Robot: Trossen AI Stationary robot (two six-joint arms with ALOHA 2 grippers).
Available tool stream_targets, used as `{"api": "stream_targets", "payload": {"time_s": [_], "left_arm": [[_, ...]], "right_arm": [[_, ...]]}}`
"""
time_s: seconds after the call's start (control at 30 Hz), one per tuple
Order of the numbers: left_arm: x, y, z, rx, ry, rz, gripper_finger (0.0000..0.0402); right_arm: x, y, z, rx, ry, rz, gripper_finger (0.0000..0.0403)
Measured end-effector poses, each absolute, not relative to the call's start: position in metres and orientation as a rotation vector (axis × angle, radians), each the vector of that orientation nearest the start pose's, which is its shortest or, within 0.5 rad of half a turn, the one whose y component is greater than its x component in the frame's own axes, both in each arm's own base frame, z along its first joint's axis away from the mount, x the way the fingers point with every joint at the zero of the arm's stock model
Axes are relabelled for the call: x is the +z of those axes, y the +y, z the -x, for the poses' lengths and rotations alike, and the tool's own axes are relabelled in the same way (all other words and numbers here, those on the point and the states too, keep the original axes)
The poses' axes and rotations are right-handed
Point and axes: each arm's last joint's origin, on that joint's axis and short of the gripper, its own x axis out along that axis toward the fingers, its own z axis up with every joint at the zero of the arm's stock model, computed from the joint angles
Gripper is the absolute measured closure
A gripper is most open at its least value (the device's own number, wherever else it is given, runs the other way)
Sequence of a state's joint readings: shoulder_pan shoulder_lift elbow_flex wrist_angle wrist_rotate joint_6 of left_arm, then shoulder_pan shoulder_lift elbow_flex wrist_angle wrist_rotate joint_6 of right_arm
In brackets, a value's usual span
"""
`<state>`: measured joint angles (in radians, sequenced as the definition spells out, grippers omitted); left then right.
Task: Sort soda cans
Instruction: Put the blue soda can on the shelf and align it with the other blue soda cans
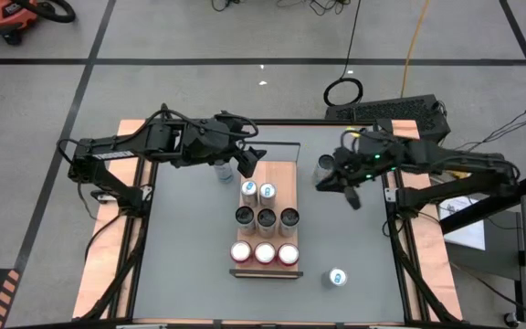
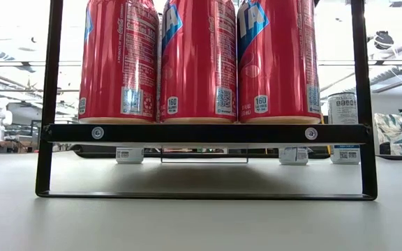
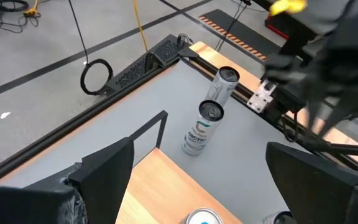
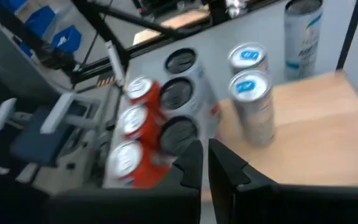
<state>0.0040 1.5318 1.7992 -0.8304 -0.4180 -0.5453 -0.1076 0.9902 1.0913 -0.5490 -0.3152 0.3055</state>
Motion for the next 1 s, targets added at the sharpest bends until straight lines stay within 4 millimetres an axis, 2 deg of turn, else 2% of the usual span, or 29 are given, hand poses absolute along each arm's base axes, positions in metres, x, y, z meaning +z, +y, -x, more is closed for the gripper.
{"api": "stream_targets", "payload": {"time_s": [0.17, 0.37, 0.5, 0.7, 0.87, 1.0], "left_arm": [[0.437, 0.016, -0.309, 0.544, 0.447, 0.49, 0.0033], [0.434, 0.007, -0.308, 0.485, 0.496, 0.517, 0.0033], [0.433, -0.004, -0.307, 0.455, 0.515, 0.51, 0.0033], [0.434, -0.024, -0.306, 0.417, 0.519, 0.482, 0.0033], [0.434, -0.038, -0.304, 0.397, 0.517, 0.459, 0.0033], [0.434, -0.047, -0.303, 0.383, 0.516, 0.445, 0.0033]], "right_arm": [[0.409, 0.004, -0.182, 0.126, 0.601, -0.435, 0.0403], [0.43, 0.026, -0.171, 0.138, 0.811, -0.515, 0.0392], [0.426, 0.045, -0.172, 0.157, 0.925, -0.595, 0.0368], [0.415, 0.085, -0.18, 0.179, 1.064, -0.663, 0.0324], [0.403, 0.123, -0.192, 0.234, 1.121, -0.615, 0.0275], [0.388, 0.151, -0.199, 0.26, 1.167, -0.497, 0.0211]]}}
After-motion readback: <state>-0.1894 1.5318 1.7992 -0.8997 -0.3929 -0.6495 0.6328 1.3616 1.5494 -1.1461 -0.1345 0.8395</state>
